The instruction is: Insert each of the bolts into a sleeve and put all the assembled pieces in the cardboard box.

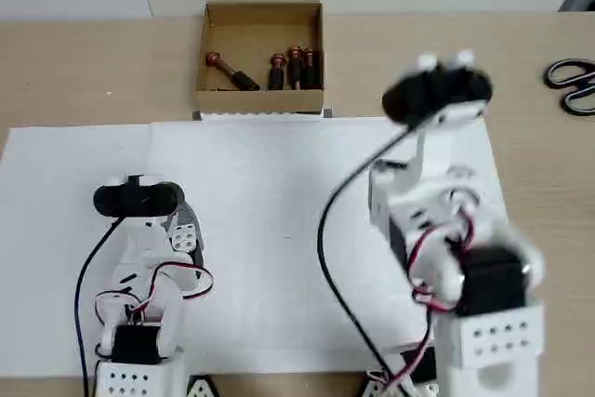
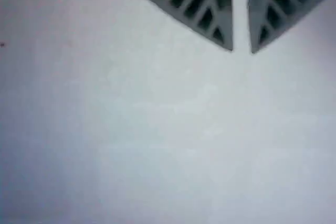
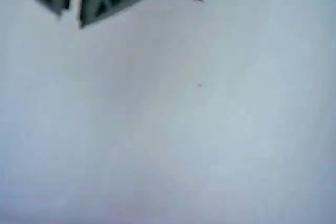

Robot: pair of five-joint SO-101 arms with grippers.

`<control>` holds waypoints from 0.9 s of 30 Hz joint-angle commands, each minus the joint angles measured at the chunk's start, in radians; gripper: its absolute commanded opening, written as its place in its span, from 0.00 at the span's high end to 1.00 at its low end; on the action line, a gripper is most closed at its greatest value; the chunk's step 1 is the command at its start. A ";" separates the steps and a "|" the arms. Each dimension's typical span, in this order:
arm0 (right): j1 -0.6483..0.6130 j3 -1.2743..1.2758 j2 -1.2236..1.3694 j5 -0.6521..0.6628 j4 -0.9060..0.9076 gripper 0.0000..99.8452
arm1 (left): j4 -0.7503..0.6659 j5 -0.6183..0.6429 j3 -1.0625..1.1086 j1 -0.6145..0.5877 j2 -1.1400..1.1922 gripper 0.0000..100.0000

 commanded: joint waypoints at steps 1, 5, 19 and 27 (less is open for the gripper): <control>0.010 0.301 -0.170 -0.008 -0.159 1.00 | 0.002 -0.005 -0.005 0.000 -0.009 0.99; 0.010 0.537 -0.320 -0.003 -0.245 1.00 | 0.002 -0.005 -0.005 0.000 -0.009 0.99; 0.010 1.099 -0.806 0.000 -0.312 1.00 | 0.002 -0.005 -0.005 0.000 -0.009 0.99; 0.010 1.120 -0.822 0.000 -0.341 1.00 | 0.002 -0.005 -0.005 0.000 -0.009 0.99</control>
